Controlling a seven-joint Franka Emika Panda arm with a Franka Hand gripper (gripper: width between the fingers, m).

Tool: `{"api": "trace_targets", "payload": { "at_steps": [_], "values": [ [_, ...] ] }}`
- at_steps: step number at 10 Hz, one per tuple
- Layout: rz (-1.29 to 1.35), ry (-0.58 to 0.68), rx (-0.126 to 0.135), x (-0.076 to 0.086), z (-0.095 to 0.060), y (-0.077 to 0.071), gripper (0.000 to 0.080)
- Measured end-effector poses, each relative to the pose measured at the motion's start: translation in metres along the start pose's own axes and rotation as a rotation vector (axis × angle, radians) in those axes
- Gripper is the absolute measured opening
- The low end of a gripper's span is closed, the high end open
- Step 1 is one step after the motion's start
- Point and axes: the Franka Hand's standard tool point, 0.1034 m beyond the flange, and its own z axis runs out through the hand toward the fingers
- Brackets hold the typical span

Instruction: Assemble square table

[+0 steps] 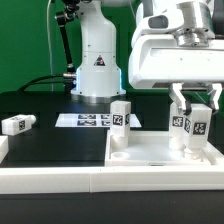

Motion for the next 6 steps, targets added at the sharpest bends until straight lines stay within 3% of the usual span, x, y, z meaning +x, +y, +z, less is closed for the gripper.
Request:
{"api": "trace_targets", "payload": {
  "at_steps": [6],
  "values": [
    [-0.016, -0.005, 0.001, -0.0124, 0.0089, -0.007, 0.0291]
  ]
}}
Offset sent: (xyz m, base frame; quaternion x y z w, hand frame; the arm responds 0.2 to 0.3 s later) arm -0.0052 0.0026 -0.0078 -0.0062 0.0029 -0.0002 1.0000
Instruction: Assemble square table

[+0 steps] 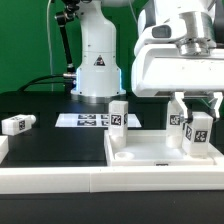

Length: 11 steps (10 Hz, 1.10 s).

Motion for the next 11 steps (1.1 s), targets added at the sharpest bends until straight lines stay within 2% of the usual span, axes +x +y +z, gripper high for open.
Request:
{"api": "trace_targets", "payload": {
  "at_steps": [2, 3, 4, 5, 6, 7, 10, 11],
  "values": [
    [-0.003, 0.023, -0.003, 0.0012, 0.0007, -0.0001, 0.0291],
    [-0.005, 0.016, -0.002, 0.0005, 0.0014, 0.0, 0.0347],
    [-0.006, 0.015, -0.002, 0.0002, 0.0016, 0.0, 0.0483],
    [-0.006, 0.015, -0.002, 0.0001, 0.0016, 0.0, 0.0483],
    [-0.007, 0.015, -0.002, -0.0001, 0.0017, 0.0, 0.0612],
    [-0.008, 0.014, -0.002, -0.0002, 0.0018, 0.0, 0.0638],
    [-0.022, 0.007, -0.003, -0.0001, 0.0014, 0.0012, 0.0647],
    [-0.024, 0.002, -0.002, 0.0044, -0.0027, 0.0037, 0.0649]
  ]
}}
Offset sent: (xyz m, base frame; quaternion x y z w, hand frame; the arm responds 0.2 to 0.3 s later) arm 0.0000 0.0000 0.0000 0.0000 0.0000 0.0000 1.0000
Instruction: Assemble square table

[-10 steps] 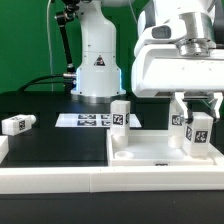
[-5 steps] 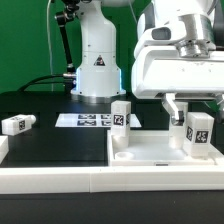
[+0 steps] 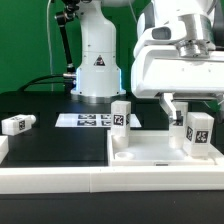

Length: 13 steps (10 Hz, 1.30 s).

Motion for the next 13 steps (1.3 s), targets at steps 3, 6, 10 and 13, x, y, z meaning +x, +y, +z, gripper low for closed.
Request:
{"api": "trace_targets", "payload": {
  "at_steps": [3, 6, 10, 13],
  "values": [
    [-0.002, -0.029, 0.008, 0.004, -0.003, -0.002, 0.0649],
    [0.003, -0.196, 0.035, -0.006, 0.002, -0.007, 0.0649],
    [0.018, -0.439, 0.069, -0.006, 0.002, -0.012, 0.0649],
    [0.028, -0.622, 0.087, -0.008, 0.002, -0.009, 0.0649]
  ]
}}
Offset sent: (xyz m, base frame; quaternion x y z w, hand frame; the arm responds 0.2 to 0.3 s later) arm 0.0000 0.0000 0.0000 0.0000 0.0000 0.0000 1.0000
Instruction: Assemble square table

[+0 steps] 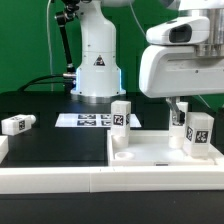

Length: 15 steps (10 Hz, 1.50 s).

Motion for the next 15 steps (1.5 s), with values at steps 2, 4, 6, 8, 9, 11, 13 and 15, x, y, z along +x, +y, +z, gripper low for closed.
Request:
{"api": "trace_targets", "payload": {
  "at_steps": [2, 4, 6, 8, 9, 11, 13, 15],
  "values": [
    [0.009, -0.016, 0.003, 0.0032, -0.0008, 0.0071, 0.0649],
    [0.014, -0.014, 0.003, 0.0049, -0.0015, 0.0075, 0.0649],
    [0.015, -0.011, 0.003, 0.0057, -0.002, 0.0072, 0.0428],
    [0.016, -0.01, 0.003, 0.0058, -0.0019, 0.0076, 0.0288],
    [0.016, -0.01, 0.003, 0.0058, -0.0019, 0.0076, 0.0288],
    [0.039, -0.01, 0.003, 0.0059, -0.002, 0.0076, 0.0288],
    [0.106, -0.009, 0.003, 0.0061, -0.002, 0.0074, 0.0288],
    [0.357, -0.003, 0.004, 0.0063, -0.0014, 0.0069, 0.029]
  ]
}}
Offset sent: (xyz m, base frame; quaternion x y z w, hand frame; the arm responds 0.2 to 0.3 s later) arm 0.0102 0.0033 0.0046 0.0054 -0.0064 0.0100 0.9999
